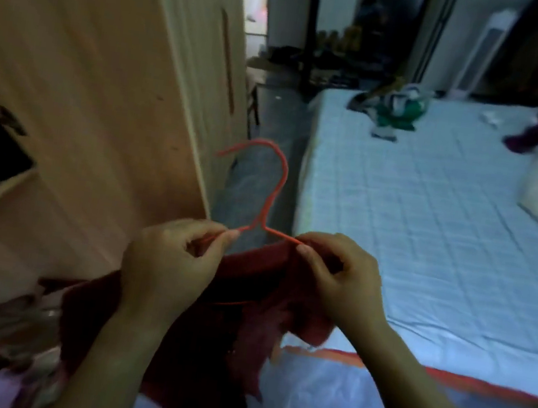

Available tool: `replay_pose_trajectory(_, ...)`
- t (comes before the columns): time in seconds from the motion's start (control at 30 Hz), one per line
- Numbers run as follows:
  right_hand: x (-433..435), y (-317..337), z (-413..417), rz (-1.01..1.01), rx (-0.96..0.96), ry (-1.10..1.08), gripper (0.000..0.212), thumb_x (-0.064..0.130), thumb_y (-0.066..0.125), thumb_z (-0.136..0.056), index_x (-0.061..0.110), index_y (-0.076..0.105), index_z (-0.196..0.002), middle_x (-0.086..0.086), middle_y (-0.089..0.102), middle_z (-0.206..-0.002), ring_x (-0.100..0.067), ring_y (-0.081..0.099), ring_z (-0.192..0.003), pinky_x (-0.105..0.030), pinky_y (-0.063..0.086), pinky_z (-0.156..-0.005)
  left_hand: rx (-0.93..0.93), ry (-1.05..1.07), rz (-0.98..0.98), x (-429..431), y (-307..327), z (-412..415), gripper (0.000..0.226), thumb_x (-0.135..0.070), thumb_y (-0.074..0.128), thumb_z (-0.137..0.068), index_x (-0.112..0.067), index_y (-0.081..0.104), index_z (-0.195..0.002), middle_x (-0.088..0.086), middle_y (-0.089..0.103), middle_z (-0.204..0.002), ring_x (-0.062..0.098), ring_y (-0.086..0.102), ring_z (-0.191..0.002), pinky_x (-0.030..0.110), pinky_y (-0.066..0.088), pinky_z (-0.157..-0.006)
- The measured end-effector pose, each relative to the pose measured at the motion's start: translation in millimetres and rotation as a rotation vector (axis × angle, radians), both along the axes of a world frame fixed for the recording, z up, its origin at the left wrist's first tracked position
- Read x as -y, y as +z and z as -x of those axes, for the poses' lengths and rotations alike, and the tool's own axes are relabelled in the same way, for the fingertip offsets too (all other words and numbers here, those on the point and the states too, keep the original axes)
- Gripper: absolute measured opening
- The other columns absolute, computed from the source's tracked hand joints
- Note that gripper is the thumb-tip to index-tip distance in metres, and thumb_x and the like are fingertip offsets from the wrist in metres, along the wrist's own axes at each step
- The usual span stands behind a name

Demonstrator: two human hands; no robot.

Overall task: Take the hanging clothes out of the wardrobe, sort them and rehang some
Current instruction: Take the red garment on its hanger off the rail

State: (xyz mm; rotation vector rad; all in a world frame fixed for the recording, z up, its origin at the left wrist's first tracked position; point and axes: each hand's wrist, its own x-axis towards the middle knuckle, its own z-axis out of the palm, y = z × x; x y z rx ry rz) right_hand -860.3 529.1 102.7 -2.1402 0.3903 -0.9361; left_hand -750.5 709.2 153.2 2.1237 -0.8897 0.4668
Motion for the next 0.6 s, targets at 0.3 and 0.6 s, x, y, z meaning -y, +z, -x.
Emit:
replay_pose_trajectory(0.3,116,-4,40,-0.03,-0.021,-0.298,0.016,0.036,0.067,-0.081,0.024,0.073,-0.09,0.011,0.067,-0.081,0.0,0.062,-0.079,-0.014,0.045,-0.075,-0.107,-0.323,0.025,154,-26,-11,0.03,-0.049,0.057,-0.077,-0.026,0.075,-0.076,-0.022,0.065,-0.073,-0.002,0.059,-0.073,0.004,0.039,-0.06)
replay_pose_trajectory(0.6,243,19,-6,-0.011,-0.035,-0.563,0.013,0.031,0.074,-0.076,0.027,0.074,-0.088,0.014,0.07,-0.081,0.002,0.063,-0.079,-0.013,0.045,-0.075,-0.192,-0.5,0.015,329,-11,-93,0.028,-0.052,0.062,-0.074,-0.027,0.074,-0.073,-0.011,0.069,-0.066,0.007,0.062,-0.06,0.035,0.05,-0.057)
